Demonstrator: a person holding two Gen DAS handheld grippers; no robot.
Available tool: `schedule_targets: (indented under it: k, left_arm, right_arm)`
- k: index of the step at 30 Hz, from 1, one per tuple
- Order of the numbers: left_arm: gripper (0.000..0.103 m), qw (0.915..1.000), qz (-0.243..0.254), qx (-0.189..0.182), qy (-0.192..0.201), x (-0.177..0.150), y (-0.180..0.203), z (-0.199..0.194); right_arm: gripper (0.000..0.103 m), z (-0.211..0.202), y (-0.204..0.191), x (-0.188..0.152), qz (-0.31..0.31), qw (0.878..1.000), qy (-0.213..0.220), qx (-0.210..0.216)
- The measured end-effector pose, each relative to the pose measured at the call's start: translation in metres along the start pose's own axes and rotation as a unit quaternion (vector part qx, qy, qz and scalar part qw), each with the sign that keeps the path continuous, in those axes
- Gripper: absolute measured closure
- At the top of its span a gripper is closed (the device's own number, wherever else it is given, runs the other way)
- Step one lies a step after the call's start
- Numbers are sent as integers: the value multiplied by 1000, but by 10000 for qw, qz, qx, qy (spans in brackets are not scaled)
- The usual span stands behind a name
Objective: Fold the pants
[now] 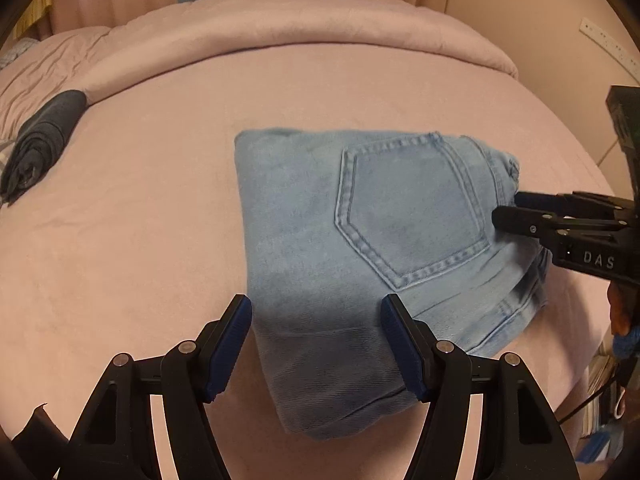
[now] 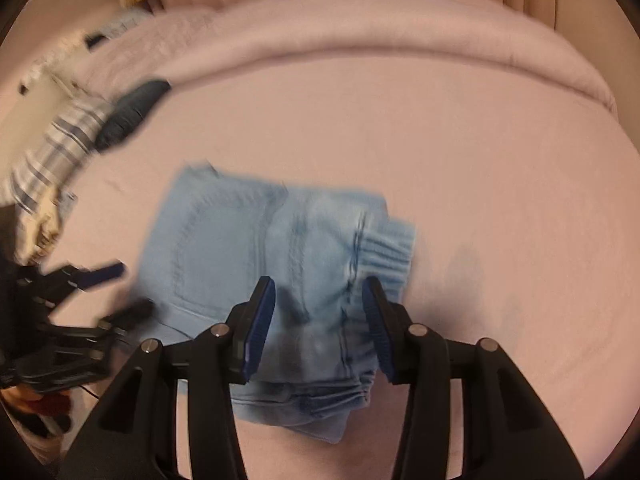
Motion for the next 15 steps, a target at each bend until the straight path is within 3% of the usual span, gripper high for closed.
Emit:
schedule_targets:
  k: [3, 7, 10, 12, 15]
  left_arm:
    - [36, 10000, -57, -57, 38, 1, -2, -5]
    - [36, 9992, -293, -217, 186, 5, -16, -15]
    - [36, 9956, -801, -457, 178, 3, -35, -18]
    - [36, 9912, -1145, -652, 158, 2, -47, -18]
    - [31, 9829, -1577, -947, 107, -2, -54, -15]
  right_arm:
    - [56, -6, -3, 0, -223, 9997, 107, -76]
    - [58, -29, 4, 3, 118, 9995, 272, 140]
    - [53, -46, 18, 1, 645, 9954, 435, 553]
    - [44, -46, 28, -6, 1121, 9889, 382, 896]
    - [41, -40, 42, -20, 1748, 9769, 240, 1208]
Point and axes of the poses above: each gripper's, at about its wrist camera, not at the fingertips, and z roughly the way its jaws point, y to its right, x to its top, the point moved 10 cm from there along z, roughly the way its jaws point, and after that the axes turned 4 degrees about y, right-handed, at the moved point
